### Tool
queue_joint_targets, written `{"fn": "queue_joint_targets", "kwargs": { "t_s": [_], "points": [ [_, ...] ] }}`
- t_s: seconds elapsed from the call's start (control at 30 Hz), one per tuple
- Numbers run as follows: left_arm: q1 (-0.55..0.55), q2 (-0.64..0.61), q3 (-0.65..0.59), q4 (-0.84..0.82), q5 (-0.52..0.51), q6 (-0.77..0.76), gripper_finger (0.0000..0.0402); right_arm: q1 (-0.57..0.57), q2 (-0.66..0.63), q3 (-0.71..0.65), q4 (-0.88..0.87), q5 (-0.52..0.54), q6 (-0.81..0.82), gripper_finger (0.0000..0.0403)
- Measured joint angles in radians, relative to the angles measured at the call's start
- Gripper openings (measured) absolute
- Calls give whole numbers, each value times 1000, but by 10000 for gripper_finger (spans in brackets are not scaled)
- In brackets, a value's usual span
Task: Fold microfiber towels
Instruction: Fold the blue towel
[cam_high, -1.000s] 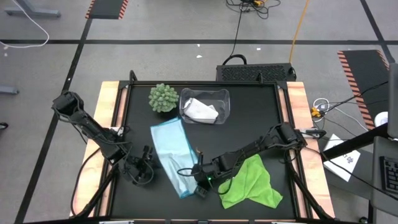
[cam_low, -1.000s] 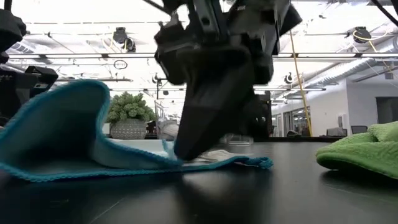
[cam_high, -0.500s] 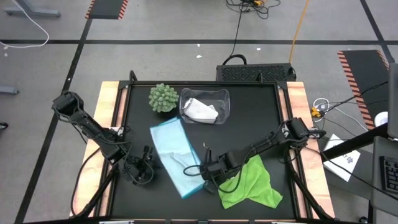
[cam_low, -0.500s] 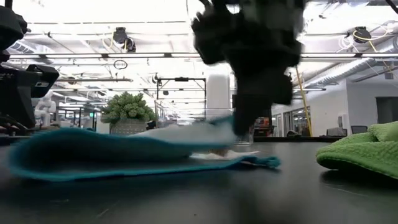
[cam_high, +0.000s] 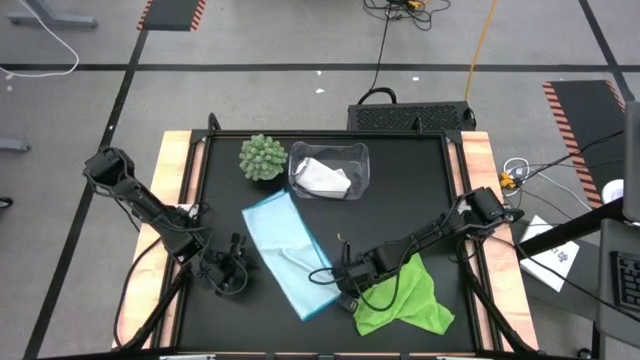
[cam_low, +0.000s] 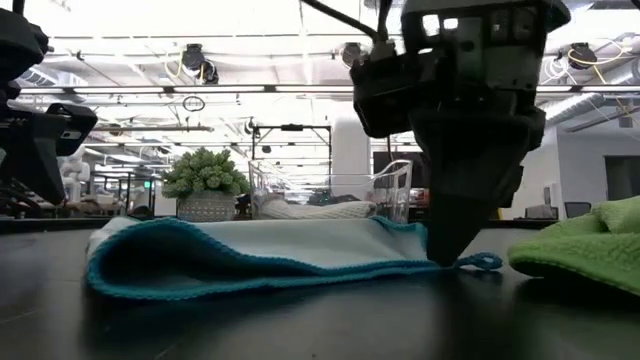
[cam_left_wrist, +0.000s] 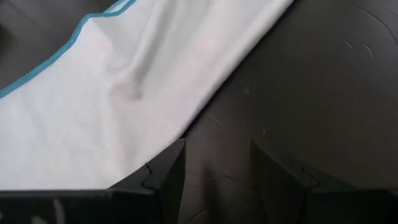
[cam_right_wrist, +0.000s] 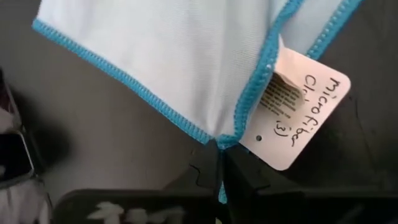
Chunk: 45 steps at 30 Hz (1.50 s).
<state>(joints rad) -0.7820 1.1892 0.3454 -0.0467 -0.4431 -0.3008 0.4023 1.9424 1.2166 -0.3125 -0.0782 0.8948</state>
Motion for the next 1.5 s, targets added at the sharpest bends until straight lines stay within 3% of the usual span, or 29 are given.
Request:
{"fn": "queue_joint_targets", "kwargs": {
  "t_s": [0.2,0.37,0.47,0.67,0.8,0.97,1.17,1.3,1.5],
  "points": [
    [9,0,0,15,1,-16,179,26,-88,-42,36,100,-132,52],
    [9,0,0,78,24,-18,179,58,-143,-88,61,121,-207,95],
    [9,0,0,134,23,-19,179,76,-164,-106,82,196,-268,119],
    [9,12,1,247,-6,-41,179,110,-166,-131,88,370,-556,138],
    [9,82,1,354,-46,-38,179,126,-165,-182,197,477,-754,139],
    [9,235,45,460,-48,-21,179,158,-165,-289,413,473,-1008,139],
    [9,399,181,452,-53,20,179,183,-165,-444,724,475,-1237,139],
    [12,464,274,409,-62,19,179,173,-165,-493,848,474,-1266,134],
    [45,557,386,302,-40,27,179,120,-165,-497,826,469,-1223,119]
  ]
}}
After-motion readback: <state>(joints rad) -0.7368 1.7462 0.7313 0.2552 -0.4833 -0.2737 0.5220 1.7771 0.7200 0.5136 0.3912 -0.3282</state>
